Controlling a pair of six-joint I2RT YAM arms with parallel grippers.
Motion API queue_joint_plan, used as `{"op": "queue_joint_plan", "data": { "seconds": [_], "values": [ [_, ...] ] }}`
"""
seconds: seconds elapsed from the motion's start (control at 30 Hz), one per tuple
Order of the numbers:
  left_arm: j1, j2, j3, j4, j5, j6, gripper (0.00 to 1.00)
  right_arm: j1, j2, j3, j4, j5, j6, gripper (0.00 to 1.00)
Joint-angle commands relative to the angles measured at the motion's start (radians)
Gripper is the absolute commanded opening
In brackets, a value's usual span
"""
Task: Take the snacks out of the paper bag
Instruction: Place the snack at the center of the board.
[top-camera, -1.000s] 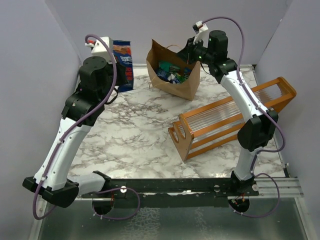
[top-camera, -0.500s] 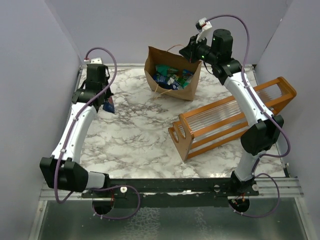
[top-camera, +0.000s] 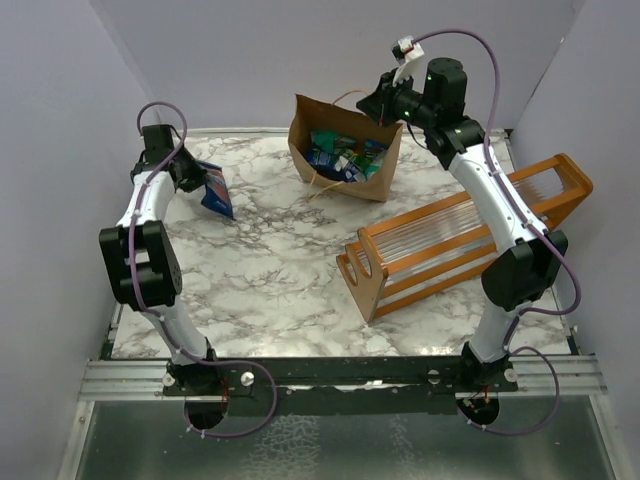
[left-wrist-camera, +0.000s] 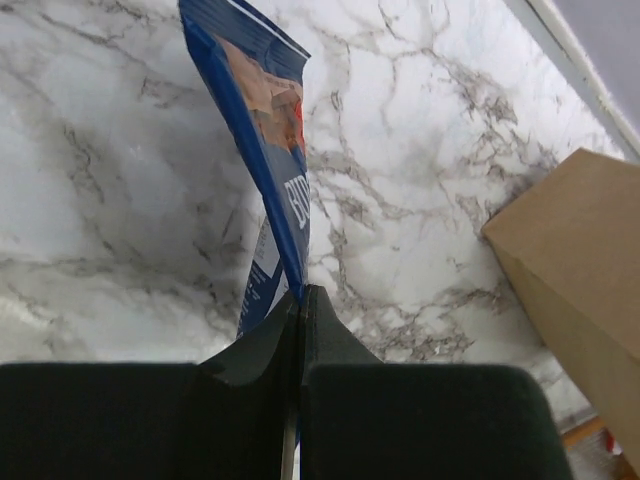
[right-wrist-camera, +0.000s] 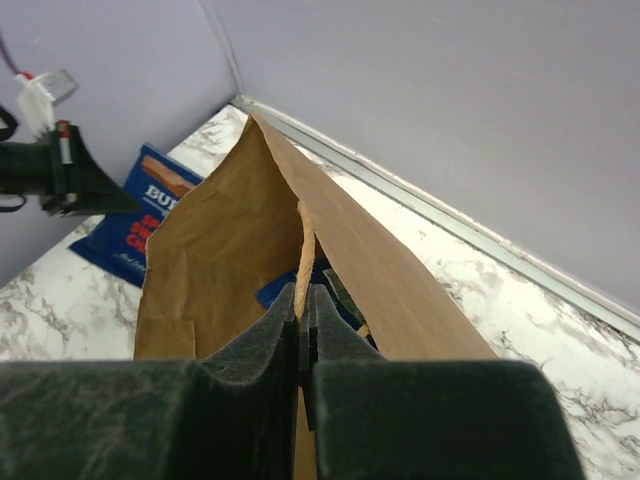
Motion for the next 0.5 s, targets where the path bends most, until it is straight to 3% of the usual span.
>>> {"op": "queue_joint_plan", "data": {
  "seconds": [0.0, 0.13, 0.3, 0.47],
  "values": [
    [0.028, 0.093, 0.1, 0.103, 0.102, -0.071, 0.0, 0.0, -0.024, -0.002, 0.036, -0.093, 0.039, 0.02],
    [0.055, 0.201, 0.137, 0.103, 0.14, -0.045, 0.0, -0.001, -0.041, -0.057, 0.103, -0.207, 0.093, 0.02],
    [0.061, 0.242, 0.091, 0.061, 0.024, 0.067, 0.03, 0.004, -0.066, -0.14, 0.206, -0.35, 0.175, 0.01],
    [0.063, 0.193, 0.085, 0.011, -0.106, 0.145, 0.47, 0.049, -0.077, -0.179, 0.197, -0.363, 0.128, 0.01]
  ]
}}
